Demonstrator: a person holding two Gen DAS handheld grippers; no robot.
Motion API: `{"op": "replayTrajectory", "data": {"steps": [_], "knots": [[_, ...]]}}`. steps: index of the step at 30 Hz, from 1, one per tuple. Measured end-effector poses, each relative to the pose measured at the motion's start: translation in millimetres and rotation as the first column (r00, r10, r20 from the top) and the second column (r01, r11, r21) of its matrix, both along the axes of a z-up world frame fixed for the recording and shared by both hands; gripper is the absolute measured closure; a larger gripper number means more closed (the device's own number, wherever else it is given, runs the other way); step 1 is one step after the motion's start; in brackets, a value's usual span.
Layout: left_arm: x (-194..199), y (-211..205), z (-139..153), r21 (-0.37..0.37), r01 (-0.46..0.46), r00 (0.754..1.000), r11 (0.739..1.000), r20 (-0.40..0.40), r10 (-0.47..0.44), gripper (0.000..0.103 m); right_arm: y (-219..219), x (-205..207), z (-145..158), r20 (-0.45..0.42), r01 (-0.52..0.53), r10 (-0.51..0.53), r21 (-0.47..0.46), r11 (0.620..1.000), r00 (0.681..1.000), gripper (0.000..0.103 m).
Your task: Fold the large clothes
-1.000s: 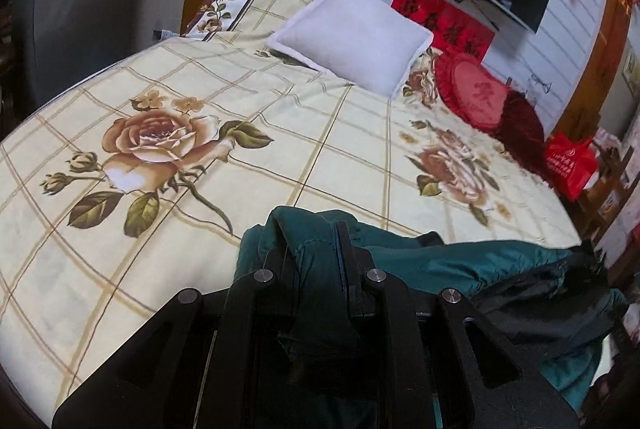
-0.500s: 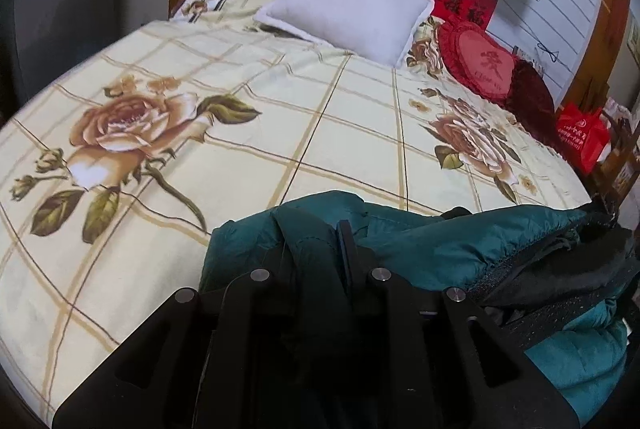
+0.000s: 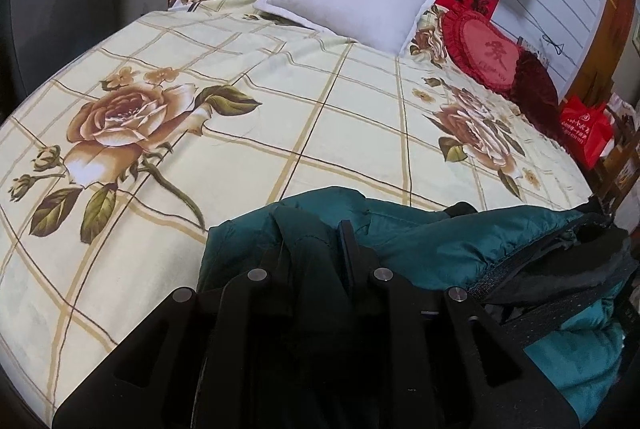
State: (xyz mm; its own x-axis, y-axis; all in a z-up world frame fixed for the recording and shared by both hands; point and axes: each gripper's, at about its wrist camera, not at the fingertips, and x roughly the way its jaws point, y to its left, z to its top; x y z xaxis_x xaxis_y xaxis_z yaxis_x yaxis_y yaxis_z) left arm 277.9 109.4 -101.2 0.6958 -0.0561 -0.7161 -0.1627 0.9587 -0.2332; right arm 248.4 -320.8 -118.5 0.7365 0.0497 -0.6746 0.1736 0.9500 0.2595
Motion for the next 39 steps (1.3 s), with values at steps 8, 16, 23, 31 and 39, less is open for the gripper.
{"op": "replayTrajectory", "data": {"steps": [8,16,23,31,39], "knots": [[-7.1,1.3,18.5,0.013,0.023,0.999,1.0,0.023,-0.023,0.078,-11.2,-21.2,25.7,0.061,0.036,-0.04,0.059,0.998,0.997,0.025],[-31.3,7.2,55.6,-0.027,0.044,0.984,0.999,0.172,-0.038,0.0,-13.3,-55.1,63.3,0.18,0.094,-0.101,0.047,0.995,0.978,0.02],[-34.1,-19.3,64.4,0.064,0.145,0.964,0.987,0.214,-0.156,0.0,32.0,-51.6,71.3,0.146,-0.016,0.043,-0.18,0.984,0.988,0.02],[-1.4,-44.0,10.6,0.099,0.217,0.976,0.971,-0.023,-0.216,0.0,36.7,-12.5,11.6,-0.114,-0.118,0.097,-0.193,0.974,0.989,0.016],[7.2,-51.2,-4.6,0.205,0.108,0.994,0.973,-0.024,-0.105,0.0,28.8,18.2,-12.0,-0.105,-0.167,0.153,-0.143,0.976,0.983,0.005]]}}
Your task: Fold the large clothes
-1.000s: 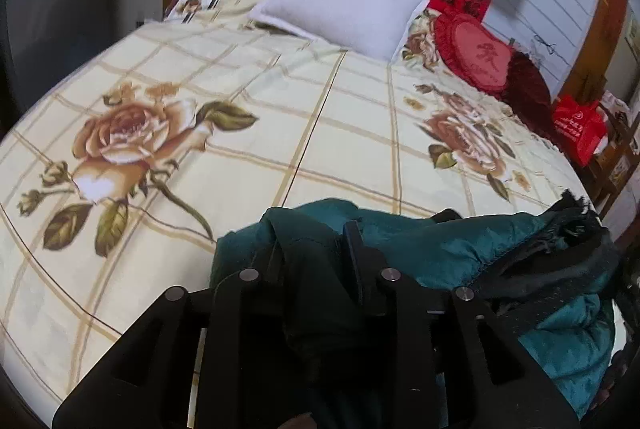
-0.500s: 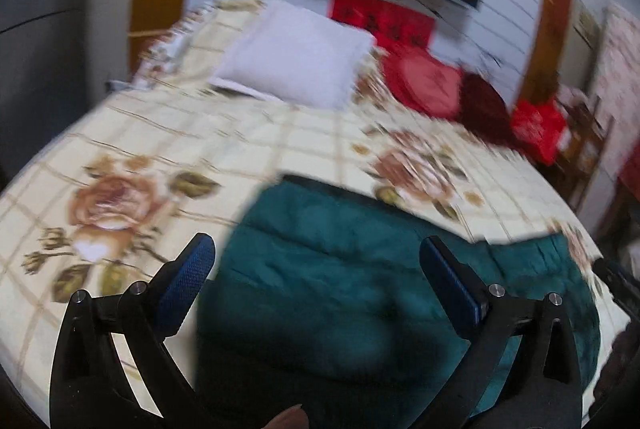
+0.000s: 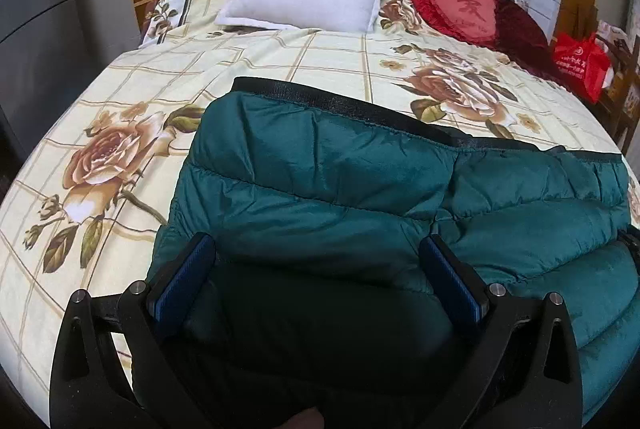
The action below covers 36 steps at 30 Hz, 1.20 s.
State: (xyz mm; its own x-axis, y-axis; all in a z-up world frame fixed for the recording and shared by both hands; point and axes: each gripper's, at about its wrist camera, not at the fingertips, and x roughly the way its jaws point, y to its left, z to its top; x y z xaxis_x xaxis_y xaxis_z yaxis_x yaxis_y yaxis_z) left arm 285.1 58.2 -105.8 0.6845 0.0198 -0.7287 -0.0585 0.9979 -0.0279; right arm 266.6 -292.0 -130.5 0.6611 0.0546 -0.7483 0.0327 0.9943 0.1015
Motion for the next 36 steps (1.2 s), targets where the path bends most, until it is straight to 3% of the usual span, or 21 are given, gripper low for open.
{"op": "replayTrajectory", "data": {"steps": [13,16,19,22,24,26,28,30,32,36], "knots": [[-4.1,0.4,0.6,-0.032,0.037,0.998,0.999,-0.056,-0.039,0.0,4.0,-4.5,12.3,-0.105,0.026,-0.028,-0.025,0.999,0.994,0.0],[-6.2,-0.3,-0.1,-0.035,0.053,0.996,0.998,-0.064,-0.055,0.0,7.4,-13.2,14.5,-0.051,0.003,-0.005,-0.053,0.999,0.999,0.001],[-7.6,0.9,1.2,-0.048,0.063,0.996,0.997,-0.064,-0.066,0.0,4.2,-16.4,12.2,-0.025,0.002,-0.003,-0.021,1.0,1.0,0.0],[-8.7,14.0,13.6,-0.118,0.099,0.992,0.988,-0.069,-0.108,0.0,5.4,-12.5,11.6,-0.052,-0.011,0.008,-0.046,0.999,0.999,0.0],[-18.1,32.8,32.5,-0.149,0.088,0.995,0.985,-0.024,-0.093,0.0,5.1,-12.9,20.7,-0.072,-0.001,-0.005,-0.085,0.996,0.997,0.001],[-39.1,65.0,57.8,-0.141,0.038,0.997,0.989,0.066,-0.029,0.0,-2.1,-25.7,44.6,0.016,0.036,-0.034,-0.091,0.995,0.999,0.001],[-56.6,96.6,67.3,-0.176,-0.009,0.994,0.984,0.105,0.028,0.001,-12.4,-48.7,78.7,0.14,0.045,-0.033,-0.084,0.995,0.99,0.001],[-67.6,124.4,63.1,-0.25,-0.025,0.995,0.968,0.084,0.047,0.001,-20.6,-69.2,96.5,0.194,0.018,-0.004,-0.074,0.997,0.981,0.001],[-72.8,140.1,53.7,-0.283,-0.042,0.998,0.958,0.036,0.054,0.001,-28.6,-85.4,98.1,0.196,-0.007,0.019,-0.06,0.998,0.98,0.001],[-78.6,135.2,43.4,-0.255,0.001,1.0,0.967,-0.01,-0.004,0.001,-48.8,-110.2,82.7,0.155,-0.017,0.02,-0.017,1.0,0.988,0.001]]}}
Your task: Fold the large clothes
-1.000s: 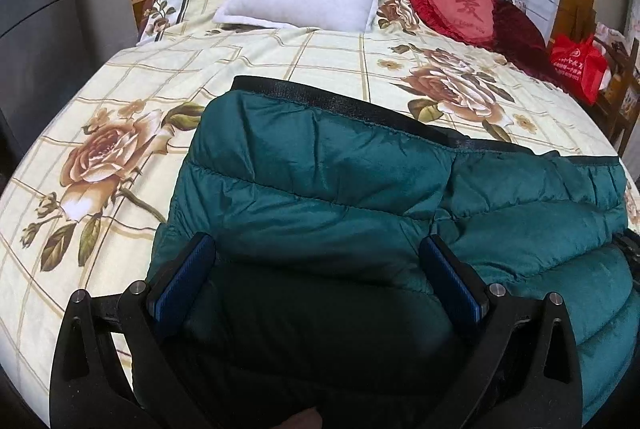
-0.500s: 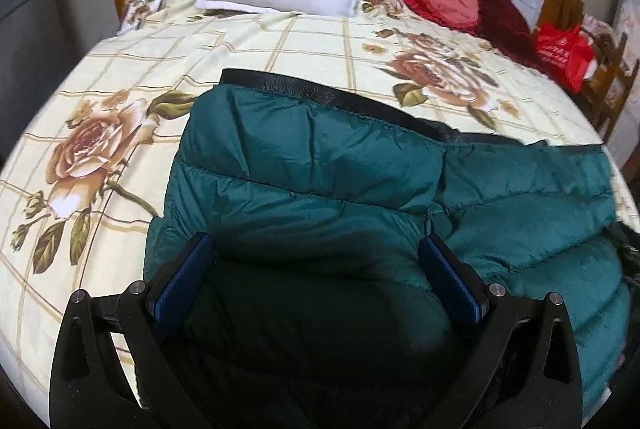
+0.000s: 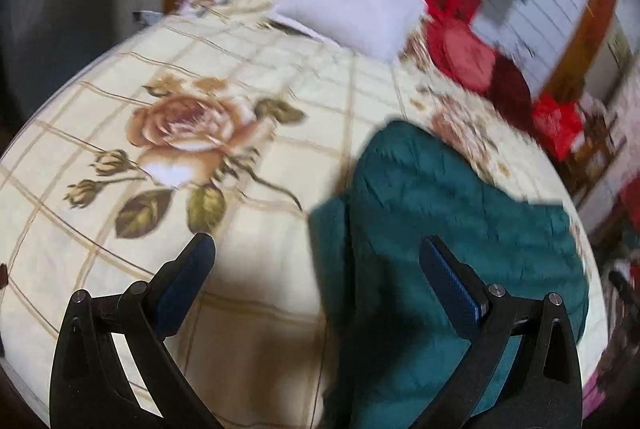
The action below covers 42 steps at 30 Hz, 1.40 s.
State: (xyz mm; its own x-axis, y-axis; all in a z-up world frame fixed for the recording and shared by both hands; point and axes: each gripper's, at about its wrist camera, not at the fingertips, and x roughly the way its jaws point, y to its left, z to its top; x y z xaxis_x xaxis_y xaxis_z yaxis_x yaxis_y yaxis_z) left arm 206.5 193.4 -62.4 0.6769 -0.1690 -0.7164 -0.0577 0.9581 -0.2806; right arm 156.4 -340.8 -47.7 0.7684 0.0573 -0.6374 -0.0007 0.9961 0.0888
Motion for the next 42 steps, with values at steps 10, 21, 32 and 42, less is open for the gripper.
{"op": "replayTrajectory", "data": {"steps": [10,21,32,42], "knots": [[28.7,-10.8,-57.3,-0.18,0.103,0.987,0.978,-0.107,-0.123,0.0,-9.5,-6.6,-22.1,-0.032,0.001,0.001,0.055,0.998,1.0,0.001],[33.6,-25.4,-58.1,-0.308,0.35,0.923,0.885,-0.049,-0.382,0.0,3.0,-0.8,-18.1,0.01,-0.09,0.09,-0.006,0.996,0.996,0.001],[33.4,-53.4,-50.4,-0.133,0.342,0.938,0.93,-0.018,-0.347,0.004,-49.6,6.1,-42.5,-0.043,-0.091,0.102,0.202,0.975,0.994,0.001],[35.8,-53.2,-58.8,-0.108,0.306,0.951,0.946,-0.009,-0.308,0.002,-60.9,48.1,-80.8,-0.099,-0.104,0.155,0.4,0.911,0.983,0.001]]}}
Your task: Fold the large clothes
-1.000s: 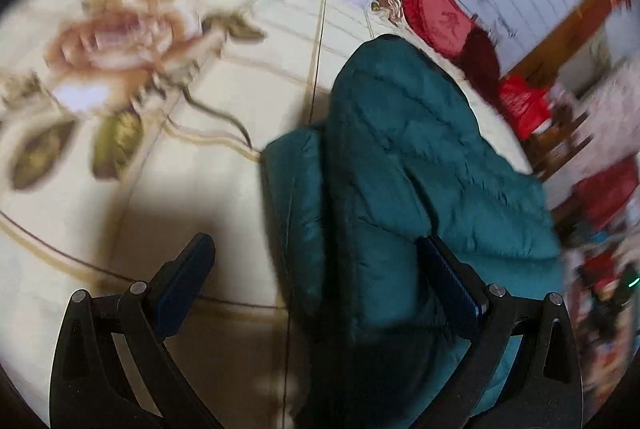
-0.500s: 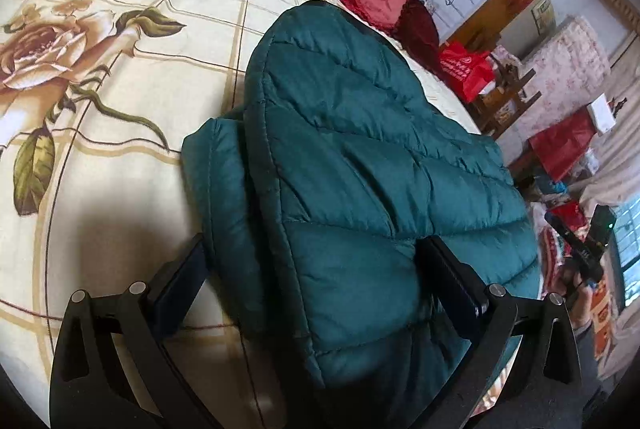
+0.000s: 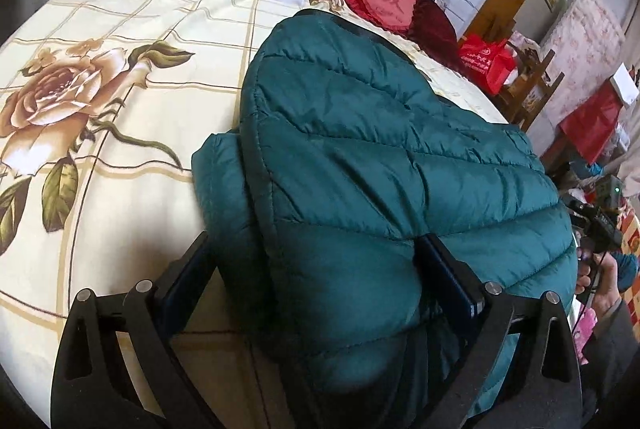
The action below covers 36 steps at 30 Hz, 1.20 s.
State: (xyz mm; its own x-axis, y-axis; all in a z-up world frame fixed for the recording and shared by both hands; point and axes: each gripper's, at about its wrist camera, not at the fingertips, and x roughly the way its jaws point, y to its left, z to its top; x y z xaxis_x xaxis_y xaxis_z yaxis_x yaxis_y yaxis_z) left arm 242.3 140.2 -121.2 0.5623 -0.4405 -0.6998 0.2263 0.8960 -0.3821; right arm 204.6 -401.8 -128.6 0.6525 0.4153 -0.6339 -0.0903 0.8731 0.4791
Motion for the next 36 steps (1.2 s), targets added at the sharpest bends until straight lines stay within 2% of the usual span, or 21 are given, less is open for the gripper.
{"op": "replayTrajectory", "data": {"steps": [4,5,10,12,14,15,17,18,19,20,22,23,27,29,36], "knots": [[-1.1,3.6,-3.9,-0.012,-0.017,1.0,1.0,-0.008,0.017,0.0,1.7,21.9,-26.4,-0.086,-0.016,0.02,0.045,0.999,0.996,0.0],[-0.5,5.0,-4.9,-0.018,-0.018,1.0,1.0,-0.012,0.018,0.0,-0.1,24.6,-29.5,-0.083,-0.017,0.022,0.065,0.998,0.996,0.0],[0.3,8.2,-7.1,-0.03,-0.014,1.0,0.999,-0.021,0.013,0.0,0.5,35.9,-28.5,-0.066,-0.045,0.048,0.045,0.998,0.997,0.0],[0.0,7.7,-6.6,-0.018,-0.014,1.0,1.0,-0.019,0.014,0.0,-0.5,38.9,-29.7,-0.052,-0.066,0.07,0.067,0.996,0.996,0.0],[-2.8,4.1,-1.5,0.038,-0.009,1.0,0.999,0.018,0.008,0.002,0.7,43.3,-31.2,-0.042,-0.103,0.107,0.1,0.99,0.993,0.0],[-2.8,-0.2,2.2,0.058,-0.005,0.999,0.998,0.034,0.003,0.004,3.3,45.6,-31.9,-0.034,-0.127,0.131,0.119,0.985,0.991,0.005],[-2.3,-1.8,5.3,0.057,0.004,0.999,0.998,0.052,-0.007,0.018,8.0,48.7,-33.9,-0.032,-0.156,0.162,0.138,0.978,0.986,0.021],[-2.4,-1.3,5.4,0.054,0.003,0.998,0.999,0.058,-0.006,0.021,10.2,48.5,-32.3,-0.025,-0.16,0.165,0.125,0.979,0.986,0.028],[-2.5,-1.1,5.5,0.05,0.004,0.998,0.999,0.064,-0.008,0.03,12.4,46.9,-30.9,-0.017,-0.168,0.171,0.118,0.979,0.985,0.032],[-4.0,-2.0,7.3,0.053,0.014,0.997,0.999,0.08,-0.019,0.043,15.7,45.0,-28.1,-0.007,-0.172,0.174,0.093,0.981,0.985,0.038],[-8.5,-8.6,14.8,0.088,0.031,0.991,0.996,0.124,-0.042,0.059,23.1,39.4,-21.2,0.02,-0.181,0.181,0.039,0.983,0.983,0.049],[-9.9,-12.2,18.6,0.106,0.031,0.989,0.994,0.14,-0.046,0.064,28.3,35.4,-15.2,0.047,-0.188,0.188,-0.007,0.982,0.981,0.056],[-14.5,-10.6,33.5,0.109,0.022,0.982,0.994,0.184,-0.042,0.074,39.1,24.3,3.6,0.127,-0.181,0.197,-0.127,0.975,0.972,0.069],[-18.3,-7.4,45.8,0.087,0.012,0.976,0.996,0.214,-0.031,0.079,41.1,18.3,15.3,0.165,-0.169,0.192,-0.147,0.975,0.967,0.072],[-37.1,-3.6,84.5,0.049,-0.033,0.956,0.998,0.294,0.017,0.083,46.5,-5.0,68.8,0.294,-0.111,0.155,-0.161,0.981,0.943,0.077]]}}
